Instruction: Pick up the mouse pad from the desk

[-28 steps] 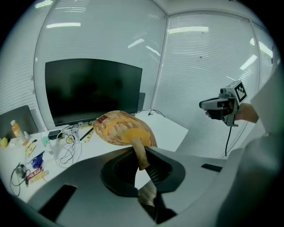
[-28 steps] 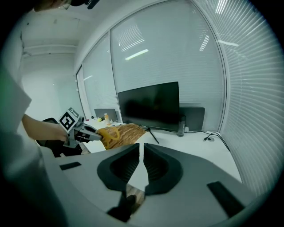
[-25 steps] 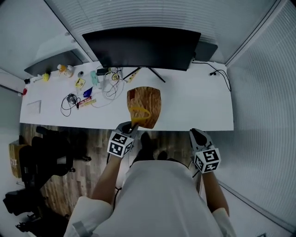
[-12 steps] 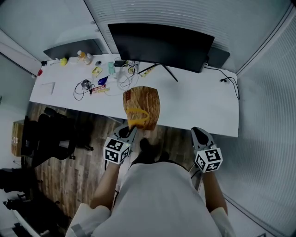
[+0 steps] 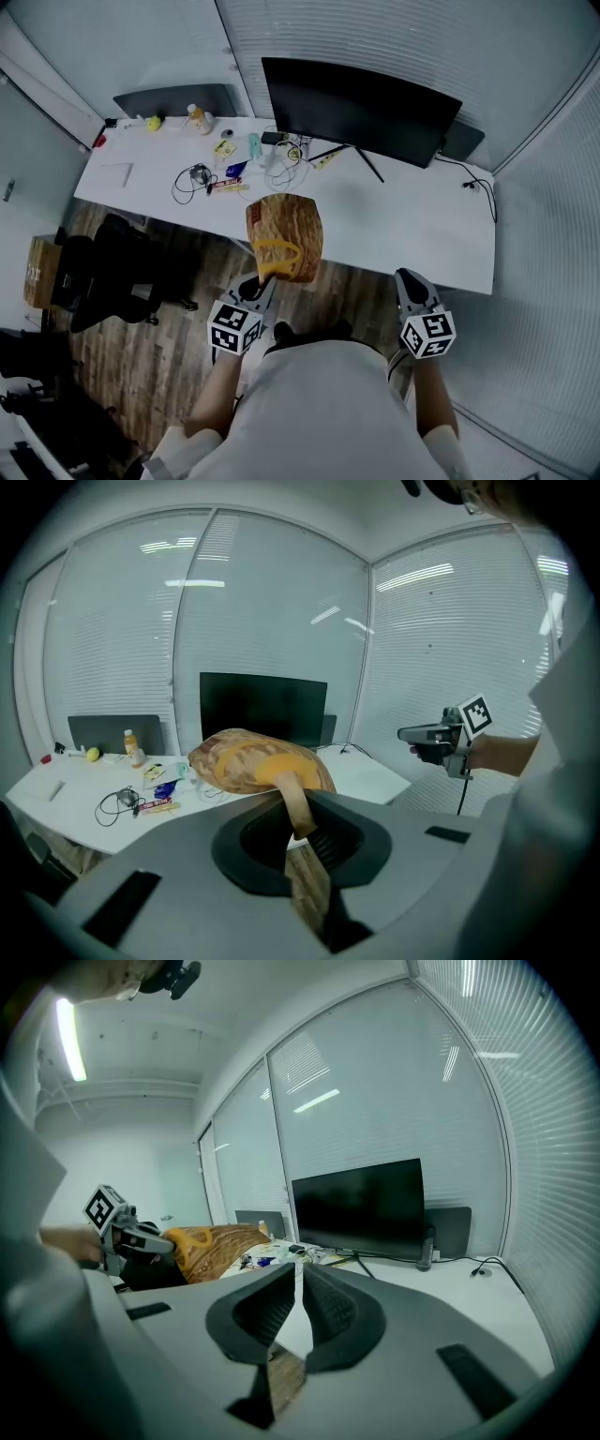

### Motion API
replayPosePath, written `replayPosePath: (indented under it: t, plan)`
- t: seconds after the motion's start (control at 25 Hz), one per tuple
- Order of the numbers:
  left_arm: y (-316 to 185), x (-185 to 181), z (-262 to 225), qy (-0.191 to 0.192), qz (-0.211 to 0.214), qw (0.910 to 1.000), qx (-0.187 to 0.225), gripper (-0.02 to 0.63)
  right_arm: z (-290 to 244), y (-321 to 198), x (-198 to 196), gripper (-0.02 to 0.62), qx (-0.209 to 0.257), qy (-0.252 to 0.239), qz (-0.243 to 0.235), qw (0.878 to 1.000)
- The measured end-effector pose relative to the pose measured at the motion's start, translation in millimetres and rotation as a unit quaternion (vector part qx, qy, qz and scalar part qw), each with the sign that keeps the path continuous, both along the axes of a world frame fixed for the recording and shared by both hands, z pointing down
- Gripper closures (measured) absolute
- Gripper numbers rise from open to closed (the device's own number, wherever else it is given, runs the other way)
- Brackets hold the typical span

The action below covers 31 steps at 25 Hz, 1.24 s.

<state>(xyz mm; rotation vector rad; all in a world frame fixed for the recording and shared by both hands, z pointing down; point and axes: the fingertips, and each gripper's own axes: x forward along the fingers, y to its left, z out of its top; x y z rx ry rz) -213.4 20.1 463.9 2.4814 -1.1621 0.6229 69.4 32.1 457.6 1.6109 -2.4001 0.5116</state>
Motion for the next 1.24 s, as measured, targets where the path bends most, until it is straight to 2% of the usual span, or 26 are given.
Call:
replayPosePath:
  t: [0.28, 0.56, 1.24]
  plan:
    - [5, -46, -10, 0.0, 0.009, 0.9998, 0.018, 0.568, -25, -1, -45, 0.551, 0.033, 0.009, 0.002, 0.999]
    - [0, -72, -15, 0.007, 0.006, 0.9996, 0.025, 0.568, -33, -4, -62, 0.551, 0.039, 0.011, 0.016, 0.999]
    - [-2, -94, -16, 0.015, -0.005, 0.9995, 0.029, 0.568, -38, 0, -74, 0.551, 0.042, 0.02, 0.02, 0.999]
